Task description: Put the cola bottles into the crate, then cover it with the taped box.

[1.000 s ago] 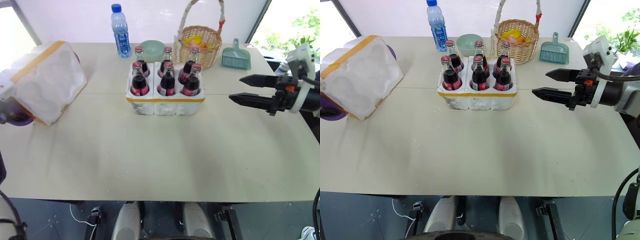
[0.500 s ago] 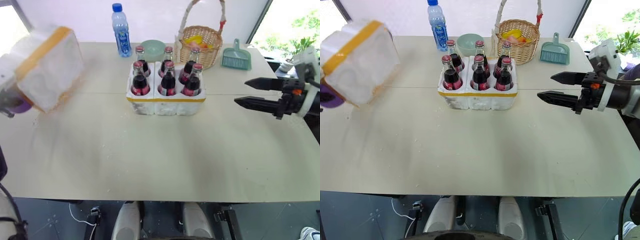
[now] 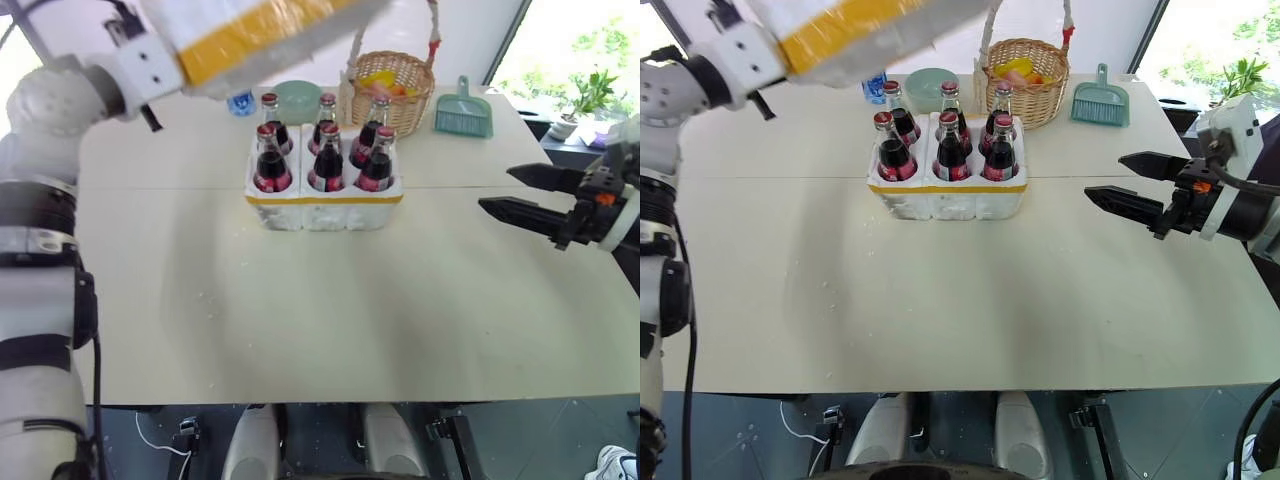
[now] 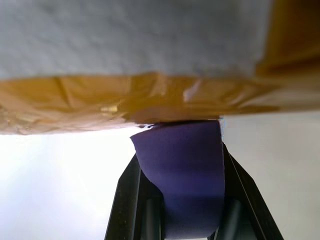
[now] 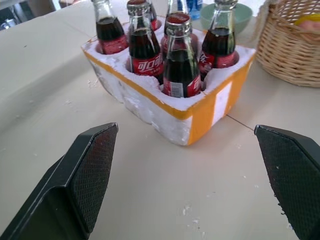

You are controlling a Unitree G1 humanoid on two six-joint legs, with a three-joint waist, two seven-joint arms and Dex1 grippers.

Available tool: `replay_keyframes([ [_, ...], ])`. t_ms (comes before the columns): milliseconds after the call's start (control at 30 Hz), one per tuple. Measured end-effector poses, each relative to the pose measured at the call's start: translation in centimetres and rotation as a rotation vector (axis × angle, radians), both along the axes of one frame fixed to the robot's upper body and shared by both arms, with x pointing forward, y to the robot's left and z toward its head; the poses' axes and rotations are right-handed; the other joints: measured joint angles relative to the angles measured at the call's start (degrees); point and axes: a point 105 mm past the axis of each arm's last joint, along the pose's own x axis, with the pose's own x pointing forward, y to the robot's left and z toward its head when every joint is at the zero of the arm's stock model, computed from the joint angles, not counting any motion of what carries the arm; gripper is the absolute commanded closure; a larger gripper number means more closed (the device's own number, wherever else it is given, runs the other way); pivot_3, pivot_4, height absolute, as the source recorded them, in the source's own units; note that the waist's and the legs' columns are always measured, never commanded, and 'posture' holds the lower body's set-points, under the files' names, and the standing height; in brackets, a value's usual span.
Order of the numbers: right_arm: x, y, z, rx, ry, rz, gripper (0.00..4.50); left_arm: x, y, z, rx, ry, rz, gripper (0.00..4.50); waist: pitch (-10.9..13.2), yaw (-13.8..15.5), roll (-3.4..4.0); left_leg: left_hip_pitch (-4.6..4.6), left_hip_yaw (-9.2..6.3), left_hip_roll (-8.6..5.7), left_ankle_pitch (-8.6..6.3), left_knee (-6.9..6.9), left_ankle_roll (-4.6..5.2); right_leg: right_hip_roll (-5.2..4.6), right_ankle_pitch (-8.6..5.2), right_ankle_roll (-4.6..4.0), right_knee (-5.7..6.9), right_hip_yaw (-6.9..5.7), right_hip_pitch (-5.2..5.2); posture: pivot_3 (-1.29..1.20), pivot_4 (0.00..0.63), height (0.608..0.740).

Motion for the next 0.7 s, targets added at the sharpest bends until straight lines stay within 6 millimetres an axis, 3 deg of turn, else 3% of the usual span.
replay_keyframes([
  [100,-0.1,0.0,0.1,0.026,-0.007,-0.014,0.00,-0.5,-2.4,-1.8,0.108,-0.049,-0.042,4.14,0.0,0.3,0.01,0.01,-0.03,-0.01,0.00,0.00,0.00,0.01,0.00,0.00,0.01,0.02,0.03,0.00,0.150,0.740],
  [267,0.0,0.1,-0.4,0.049,0.007,-0.032,0.00,0.0,-2.7,-5.1,0.295,-0.148,0.010,4.14,0.0,0.5,0.03,0.04,-0.05,-0.04,0.00,0.02,0.00,0.00,0.00,0.01,-0.03,0.03,0.11,0.00,0.150,0.740],
  [433,-0.1,0.3,-0.3,0.064,0.006,-0.027,0.00,0.1,-2.6,-5.5,0.433,-0.276,0.027,4.14,0.0,0.5,0.01,0.04,-0.08,-0.04,0.00,0.02,0.00,0.01,0.00,0.01,-0.03,0.02,0.11,0.00,0.150,0.740],
  [700,0.0,0.1,-0.2,0.068,-0.001,-0.044,0.00,0.2,-3.3,-6.0,0.491,-0.369,-0.022,4.14,0.0,0.4,0.02,0.03,-0.07,-0.04,0.00,0.01,0.00,0.01,0.00,0.01,-0.04,0.02,0.11,0.00,0.150,0.740],
])
